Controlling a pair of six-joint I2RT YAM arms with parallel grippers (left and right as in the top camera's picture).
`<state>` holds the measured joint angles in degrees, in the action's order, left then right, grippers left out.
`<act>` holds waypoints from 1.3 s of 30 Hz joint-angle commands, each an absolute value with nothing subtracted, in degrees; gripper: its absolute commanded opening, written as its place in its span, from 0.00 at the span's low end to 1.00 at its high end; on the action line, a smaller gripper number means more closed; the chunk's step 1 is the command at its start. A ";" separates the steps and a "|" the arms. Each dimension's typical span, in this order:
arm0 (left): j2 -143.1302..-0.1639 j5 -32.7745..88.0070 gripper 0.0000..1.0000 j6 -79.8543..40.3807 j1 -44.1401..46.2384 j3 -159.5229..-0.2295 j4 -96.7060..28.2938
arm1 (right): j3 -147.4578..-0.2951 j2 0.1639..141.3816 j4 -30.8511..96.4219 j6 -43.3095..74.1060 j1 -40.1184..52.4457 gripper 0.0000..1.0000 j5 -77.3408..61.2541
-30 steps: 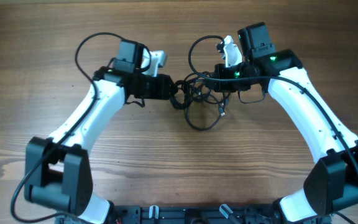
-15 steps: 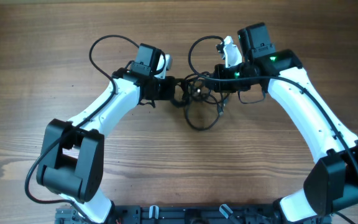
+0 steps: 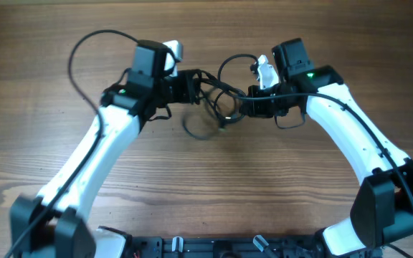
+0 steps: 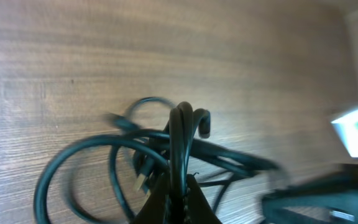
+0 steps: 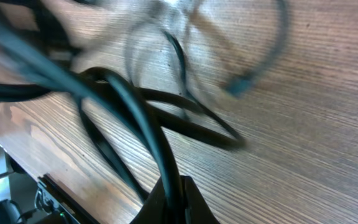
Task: Untangle cables
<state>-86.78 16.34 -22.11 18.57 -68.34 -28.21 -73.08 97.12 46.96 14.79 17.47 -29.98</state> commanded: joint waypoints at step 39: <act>-73.19 22.65 0.04 -20.99 4.32 -68.58 -39.44 | -70.61 85.01 42.35 15.79 6.48 0.09 -30.81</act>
<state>-74.15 28.36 -22.55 4.69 -66.94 -38.57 -69.65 86.24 40.91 12.34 6.59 -38.68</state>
